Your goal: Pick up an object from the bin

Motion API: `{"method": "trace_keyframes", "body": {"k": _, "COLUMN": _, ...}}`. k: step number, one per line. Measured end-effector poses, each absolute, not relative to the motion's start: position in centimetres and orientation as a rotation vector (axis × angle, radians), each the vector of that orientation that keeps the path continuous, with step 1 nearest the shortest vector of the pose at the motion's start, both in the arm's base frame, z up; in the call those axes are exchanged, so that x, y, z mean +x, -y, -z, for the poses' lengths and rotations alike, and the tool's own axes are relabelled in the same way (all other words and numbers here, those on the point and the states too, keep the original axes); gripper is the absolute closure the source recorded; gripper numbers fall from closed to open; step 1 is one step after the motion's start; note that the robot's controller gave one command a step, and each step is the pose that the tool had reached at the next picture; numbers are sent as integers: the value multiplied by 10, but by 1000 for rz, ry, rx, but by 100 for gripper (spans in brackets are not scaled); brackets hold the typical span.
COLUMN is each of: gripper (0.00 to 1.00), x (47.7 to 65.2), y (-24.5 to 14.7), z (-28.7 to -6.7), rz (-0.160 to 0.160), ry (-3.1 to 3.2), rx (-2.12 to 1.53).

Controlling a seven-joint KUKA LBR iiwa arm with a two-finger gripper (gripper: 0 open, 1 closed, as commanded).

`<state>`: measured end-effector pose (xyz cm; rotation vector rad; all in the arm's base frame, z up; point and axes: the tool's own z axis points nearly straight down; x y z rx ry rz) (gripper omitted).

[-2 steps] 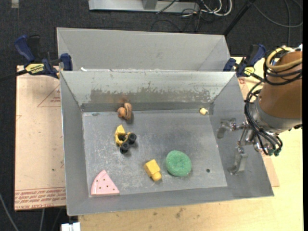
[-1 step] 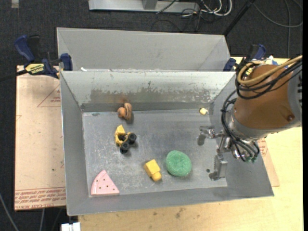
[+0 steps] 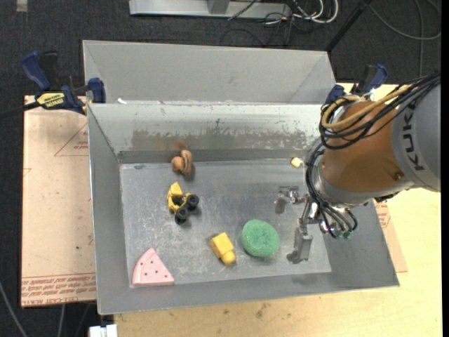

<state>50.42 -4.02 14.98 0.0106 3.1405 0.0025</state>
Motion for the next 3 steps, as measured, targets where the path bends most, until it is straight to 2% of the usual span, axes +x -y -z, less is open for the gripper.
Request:
{"method": "trace_keyframes", "body": {"k": 1, "gripper": 0, "x": 526, "y": 7, "z": -107, "rz": -1, "ry": -3138, "rx": -24}}
{"method": "trace_keyframes", "body": {"k": 2, "gripper": 100, "x": 517, "y": -1, "z": -79, "rz": -1, "ry": -3142, "rx": -30}}
{"method": "trace_keyframes", "body": {"k": 3, "gripper": 100, "x": 517, "y": -1, "z": -79, "rz": -1, "ry": -3142, "rx": -30}}
